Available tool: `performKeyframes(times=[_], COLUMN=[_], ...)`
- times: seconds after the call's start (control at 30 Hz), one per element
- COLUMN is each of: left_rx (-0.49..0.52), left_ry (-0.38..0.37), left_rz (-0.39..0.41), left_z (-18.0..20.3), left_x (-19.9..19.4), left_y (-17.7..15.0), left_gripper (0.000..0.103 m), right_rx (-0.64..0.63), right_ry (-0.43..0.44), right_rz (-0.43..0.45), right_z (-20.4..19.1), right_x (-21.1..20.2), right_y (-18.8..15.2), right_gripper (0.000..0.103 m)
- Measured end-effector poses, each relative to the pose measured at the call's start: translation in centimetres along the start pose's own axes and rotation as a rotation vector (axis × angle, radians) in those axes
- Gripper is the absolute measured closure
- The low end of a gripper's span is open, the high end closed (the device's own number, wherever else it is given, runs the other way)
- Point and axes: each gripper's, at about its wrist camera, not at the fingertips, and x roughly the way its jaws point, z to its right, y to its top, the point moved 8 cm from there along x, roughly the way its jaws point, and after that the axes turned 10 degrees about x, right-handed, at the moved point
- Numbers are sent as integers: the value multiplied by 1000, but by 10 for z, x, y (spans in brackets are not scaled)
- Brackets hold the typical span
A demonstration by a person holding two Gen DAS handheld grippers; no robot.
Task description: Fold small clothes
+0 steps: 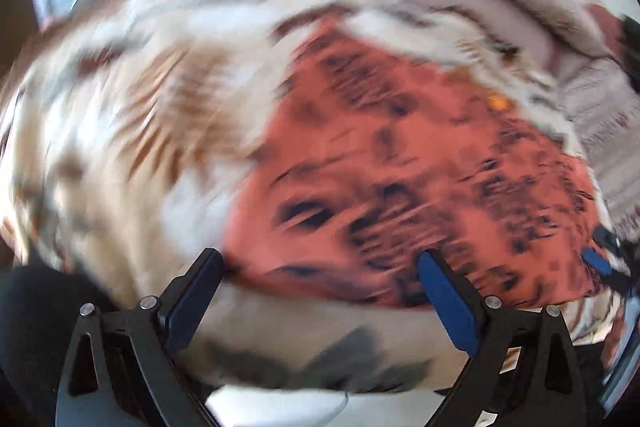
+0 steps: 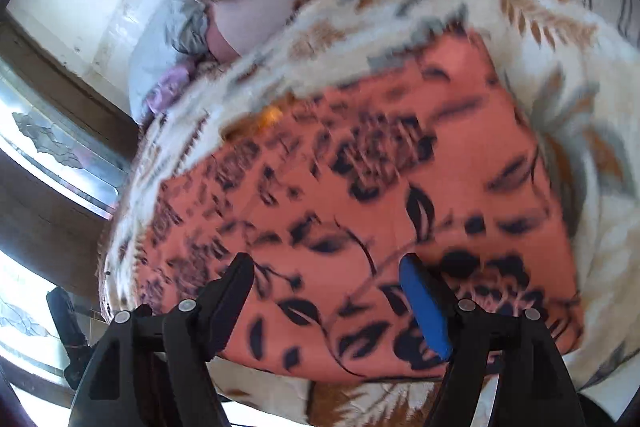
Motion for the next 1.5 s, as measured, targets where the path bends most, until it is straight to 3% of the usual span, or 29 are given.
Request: performKeyframes(times=[0.03,0.13,0.23,0.4,0.47,0.5,0.53,0.57,0.6,0.63,0.77,0.9,0.97,1.03,1.1,1.17,1.23,1.27,1.43,1.5], left_rx=[-33,-95,-61,-33,-23,-16,-9,-5,7,18,11,-56,-81,-46,12,34,33,35,63,58], left_ry=[-36,-105,-118,-121,-116,-118,-137,-146,-138,-134,-163,-107,-140,-120,-108,-102,-114,-108,-131,-118], left_rz=[6,65,107,4,-24,-45,-63,-72,-76,-77,-5,-139,-98,-92,-79,-47,-3,13,19,-27], left_z=[-7,-15,-18,-24,-25,-25,-22,-21,-20,-20,-14,-40,-43,-41,-37,-34,-33,-33,-15,-15], left_x=[-4,-29,-40,-13,-7,-4,-1,-1,-2,-5,-42,3,-5,-12,-20,-28,-33,-32,8,34], left_y=[-1,12,34,43,42,43,44,45,47,51,59,14,15,22,30,45,64,75,130,144], left_gripper=[18,18,18,21,39,58,70,74,89,92,93,89,88,87,86,74,48,44,43,47], right_rx=[18,52,87,90,84,83,82,83,83,83,82,84,89,91,87,89,91,91,81,75], right_ry=[17,73,119,140,141,142,144,145,146,146,150,154,162,169,167,168,169,170,172,176], right_rz=[-1,21,19,23,24,24,24,24,23,23,25,26,24,28,28,30,31,32,35,34], right_z=[8,10,17,20,18,18,18,17,17,18,18,19,21,23,24,24,24,25,24,24], right_x=[4,-1,-1,-7,-5,-5,-5,-5,-5,-5,-5,-5,-6,-6,-7,-7,-8,-8,-9,-10], right_y=[-2,1,4,4,3,3,3,3,3,3,3,4,6,6,7,7,7,7,6,6], right_gripper=[25,25,25,25,25,25,25,25,25,25,25,25,25,25,25,25,25,25,25,25])
